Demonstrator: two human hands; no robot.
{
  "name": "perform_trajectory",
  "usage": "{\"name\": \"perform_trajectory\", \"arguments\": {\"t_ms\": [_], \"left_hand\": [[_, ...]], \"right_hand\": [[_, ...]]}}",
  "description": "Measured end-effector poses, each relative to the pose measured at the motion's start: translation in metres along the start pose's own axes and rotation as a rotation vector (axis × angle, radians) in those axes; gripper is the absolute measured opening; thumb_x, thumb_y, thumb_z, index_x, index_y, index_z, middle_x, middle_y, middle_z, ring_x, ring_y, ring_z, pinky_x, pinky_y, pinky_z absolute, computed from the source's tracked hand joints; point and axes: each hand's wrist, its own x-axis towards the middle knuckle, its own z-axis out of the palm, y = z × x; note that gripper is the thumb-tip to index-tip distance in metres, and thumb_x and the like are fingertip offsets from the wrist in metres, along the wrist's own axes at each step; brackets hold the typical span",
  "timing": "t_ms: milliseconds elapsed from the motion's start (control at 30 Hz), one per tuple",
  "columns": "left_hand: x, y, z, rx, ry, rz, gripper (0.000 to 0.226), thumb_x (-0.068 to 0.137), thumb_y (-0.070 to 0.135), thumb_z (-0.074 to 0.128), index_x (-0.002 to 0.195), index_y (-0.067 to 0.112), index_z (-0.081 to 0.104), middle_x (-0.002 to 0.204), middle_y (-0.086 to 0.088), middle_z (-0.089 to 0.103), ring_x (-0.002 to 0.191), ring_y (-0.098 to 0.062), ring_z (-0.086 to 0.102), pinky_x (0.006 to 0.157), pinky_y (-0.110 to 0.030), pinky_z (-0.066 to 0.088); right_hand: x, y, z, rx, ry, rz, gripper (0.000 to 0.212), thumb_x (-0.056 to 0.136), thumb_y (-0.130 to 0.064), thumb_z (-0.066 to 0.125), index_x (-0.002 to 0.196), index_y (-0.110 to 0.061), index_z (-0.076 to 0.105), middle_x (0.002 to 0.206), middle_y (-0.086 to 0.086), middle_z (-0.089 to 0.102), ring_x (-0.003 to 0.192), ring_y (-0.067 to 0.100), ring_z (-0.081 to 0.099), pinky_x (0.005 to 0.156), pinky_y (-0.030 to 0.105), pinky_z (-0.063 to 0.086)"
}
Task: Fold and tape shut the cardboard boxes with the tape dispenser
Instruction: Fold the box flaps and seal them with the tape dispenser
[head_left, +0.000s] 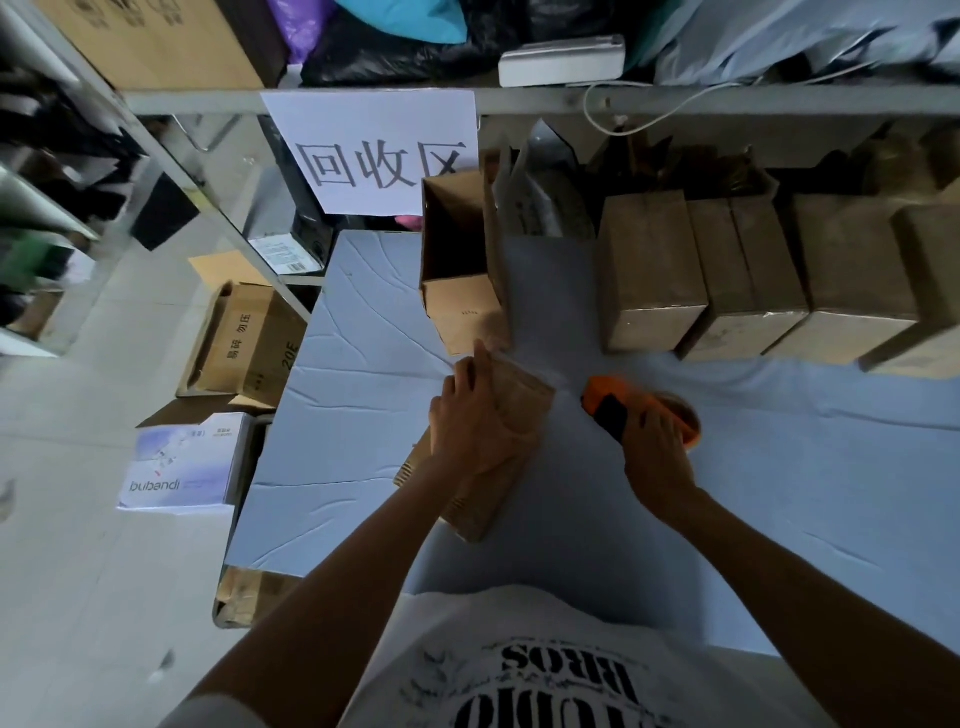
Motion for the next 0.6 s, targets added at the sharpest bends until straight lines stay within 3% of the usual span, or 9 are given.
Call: {"name": "perform_trajectory", "arguments": {"t_ms": [100, 200, 267, 333, 400, 533, 600], "left_hand": [[0.000, -0.001, -0.001, -0.001, -0.006, -0.008, 0.116, 0.070, 0.068, 0.066, 0.151, 0.022, -0.003, 0.154, -0.004, 0.021, 0.138, -0.030, 0.029, 0.111, -0.054, 0.029], [0.000, 0.000, 0.000, 0.009, 0.004, -0.011, 0.119, 0.067, 0.069, 0.067, 0.151, 0.021, -0.001, 0.153, -0.005, 0.022, 0.137, -0.029, 0.030, 0.110, -0.054, 0.029], [-0.001, 0.000, 0.000, -0.013, 0.008, -0.013, 0.118, 0.068, 0.068, 0.068, 0.151, 0.020, 0.000, 0.153, -0.006, 0.022, 0.137, -0.030, 0.030, 0.111, -0.054, 0.028], [-0.001, 0.002, -0.002, -0.029, 0.020, -0.029, 0.122, 0.067, 0.067, 0.069, 0.151, 0.018, -0.004, 0.152, -0.007, 0.022, 0.136, -0.032, 0.030, 0.110, -0.055, 0.028], [-0.002, 0.006, -0.003, -0.032, 0.043, -0.072, 0.129, 0.064, 0.065, 0.072, 0.151, 0.015, -0.008, 0.149, -0.008, 0.023, 0.133, -0.033, 0.031, 0.108, -0.056, 0.029], [-0.007, 0.014, -0.001, -0.030, 0.114, -0.089, 0.135, 0.059, 0.067, 0.074, 0.149, 0.014, -0.010, 0.145, -0.009, 0.022, 0.130, -0.033, 0.032, 0.105, -0.055, 0.032], [-0.009, 0.016, -0.001, -0.031, 0.148, -0.056, 0.136, 0.058, 0.070, 0.073, 0.150, 0.013, -0.009, 0.148, -0.010, 0.020, 0.132, -0.033, 0.030, 0.105, -0.055, 0.032]], "right_hand": [[-0.006, -0.004, 0.001, 0.042, -0.080, 0.009, 0.068, 0.095, -0.007, 0.046, 0.148, 0.002, 0.006, 0.144, 0.020, 0.031, 0.132, 0.029, 0.033, 0.111, 0.032, 0.028], [-0.009, -0.012, -0.017, 0.093, -0.016, 0.109, 0.068, 0.086, -0.015, 0.059, 0.144, -0.004, 0.025, 0.136, 0.023, 0.034, 0.123, 0.037, 0.037, 0.100, 0.038, 0.036], [-0.009, -0.024, -0.034, 0.243, 0.106, 0.091, 0.054, 0.086, -0.012, 0.058, 0.136, -0.004, 0.039, 0.129, 0.021, 0.040, 0.114, 0.035, 0.044, 0.091, 0.039, 0.042], [-0.010, -0.043, -0.053, 0.502, 0.226, 0.035, 0.027, 0.088, -0.007, 0.055, 0.115, -0.005, 0.054, 0.113, 0.014, 0.052, 0.096, 0.026, 0.053, 0.077, 0.033, 0.043], [-0.013, -0.062, -0.067, 0.695, 0.297, 0.048, 0.012, 0.089, -0.007, 0.056, 0.101, -0.008, 0.059, 0.096, 0.007, 0.060, 0.085, 0.019, 0.056, 0.074, 0.022, 0.038], [-0.019, -0.095, -0.084, 0.904, 0.298, 0.098, 0.022, 0.088, -0.003, 0.057, 0.107, -0.006, 0.067, 0.099, 0.006, 0.068, 0.089, 0.008, 0.056, 0.073, -0.004, 0.031], [-0.020, -0.105, -0.090, 0.927, 0.303, 0.102, 0.026, 0.089, -0.001, 0.055, 0.113, -0.003, 0.065, 0.104, 0.008, 0.067, 0.091, 0.009, 0.056, 0.072, -0.008, 0.030]]}}
